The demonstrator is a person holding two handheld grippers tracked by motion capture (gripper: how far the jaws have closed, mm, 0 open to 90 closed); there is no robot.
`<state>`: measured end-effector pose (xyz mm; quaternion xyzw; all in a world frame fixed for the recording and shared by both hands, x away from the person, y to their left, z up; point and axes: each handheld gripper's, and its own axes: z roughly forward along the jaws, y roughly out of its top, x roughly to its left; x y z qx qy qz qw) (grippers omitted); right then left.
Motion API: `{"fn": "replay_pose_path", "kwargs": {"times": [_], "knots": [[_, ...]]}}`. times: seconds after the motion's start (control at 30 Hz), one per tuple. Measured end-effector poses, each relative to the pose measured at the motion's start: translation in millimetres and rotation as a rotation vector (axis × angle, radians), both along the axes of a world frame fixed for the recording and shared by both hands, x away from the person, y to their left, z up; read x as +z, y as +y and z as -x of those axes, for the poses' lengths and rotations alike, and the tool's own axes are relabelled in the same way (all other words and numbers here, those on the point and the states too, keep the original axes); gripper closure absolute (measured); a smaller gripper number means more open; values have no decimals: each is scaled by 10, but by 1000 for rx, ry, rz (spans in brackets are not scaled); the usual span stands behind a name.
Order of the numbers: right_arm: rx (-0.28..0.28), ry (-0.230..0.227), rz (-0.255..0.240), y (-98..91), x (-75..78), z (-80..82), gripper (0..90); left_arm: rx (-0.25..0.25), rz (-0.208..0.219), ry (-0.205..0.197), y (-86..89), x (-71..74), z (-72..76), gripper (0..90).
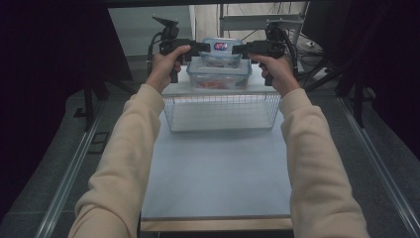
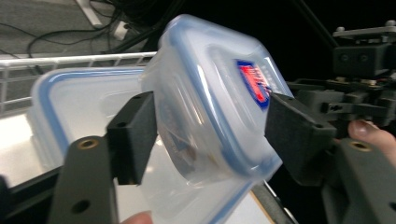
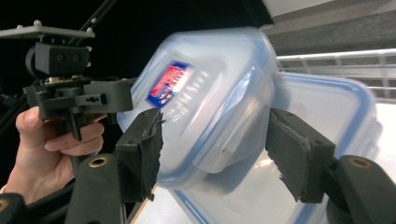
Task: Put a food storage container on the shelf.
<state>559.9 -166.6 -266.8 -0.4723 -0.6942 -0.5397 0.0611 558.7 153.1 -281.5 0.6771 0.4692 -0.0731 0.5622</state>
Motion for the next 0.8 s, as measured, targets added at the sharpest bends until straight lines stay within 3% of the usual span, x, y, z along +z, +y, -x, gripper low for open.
{"fn": "replay_pose_path", "kwargs": {"times": [0.2, 0.4, 0.67, 0.8], "knots": [[-30, -25, 7, -76, 1, 36, 348, -14, 14, -29, 18, 7, 35, 222], [-48, -59, -14, -167, 15, 103, 320, -9, 45, -80, 60, 69, 191, 207], [-30, -144, 22, -306, 87, 350, 320, 9, -9, -163, 165, 86, 520, 229], [-8, -193, 82, -293, 96, 550, 331, 18, -71, -196, 189, 48, 714, 233]]}}
